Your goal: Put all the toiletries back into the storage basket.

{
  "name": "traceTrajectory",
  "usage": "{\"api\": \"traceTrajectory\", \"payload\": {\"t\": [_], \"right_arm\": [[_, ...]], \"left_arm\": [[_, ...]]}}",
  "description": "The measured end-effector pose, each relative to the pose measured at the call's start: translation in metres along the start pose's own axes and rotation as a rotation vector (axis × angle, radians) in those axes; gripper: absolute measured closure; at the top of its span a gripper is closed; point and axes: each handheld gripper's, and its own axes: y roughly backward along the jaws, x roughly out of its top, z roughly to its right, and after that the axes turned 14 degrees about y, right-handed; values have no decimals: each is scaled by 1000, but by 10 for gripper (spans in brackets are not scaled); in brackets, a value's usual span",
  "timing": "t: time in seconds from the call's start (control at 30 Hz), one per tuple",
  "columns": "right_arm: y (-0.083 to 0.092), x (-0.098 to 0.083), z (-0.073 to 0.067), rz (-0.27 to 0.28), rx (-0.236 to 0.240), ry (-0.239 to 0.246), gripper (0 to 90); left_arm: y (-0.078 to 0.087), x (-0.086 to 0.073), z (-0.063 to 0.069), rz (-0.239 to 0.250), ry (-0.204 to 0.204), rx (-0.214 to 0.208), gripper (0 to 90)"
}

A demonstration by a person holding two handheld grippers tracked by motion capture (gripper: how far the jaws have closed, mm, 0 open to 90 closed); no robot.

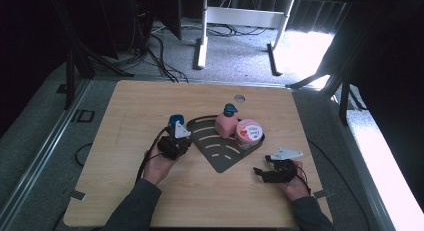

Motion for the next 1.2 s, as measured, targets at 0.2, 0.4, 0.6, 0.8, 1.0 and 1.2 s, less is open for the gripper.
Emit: {"api": "traceTrajectory", "payload": {"t": [0.2,0.4,0.6,0.8,1.0,1.2], "right_arm": [[0,0,0,0,-1,1,273],[0,0,0,-1,0,2,272],[0,0,0,-1,0,1,273],[0,0,0,0,1,-1,273],[0,0,0,-1,-1,2,273],[0,0,0,0,-1,1,273]], "left_arm": [[-5,2,-6,-12,4,36,896],[-11,6,-8,-20,1,45,897],[-16,10,-10,-23,10,45,897],[-12,6,-13,-29,29,3,867],[2,-3,-16,-38,48,-64,791],[15,-3,-19,-31,42,-92,759]]}}
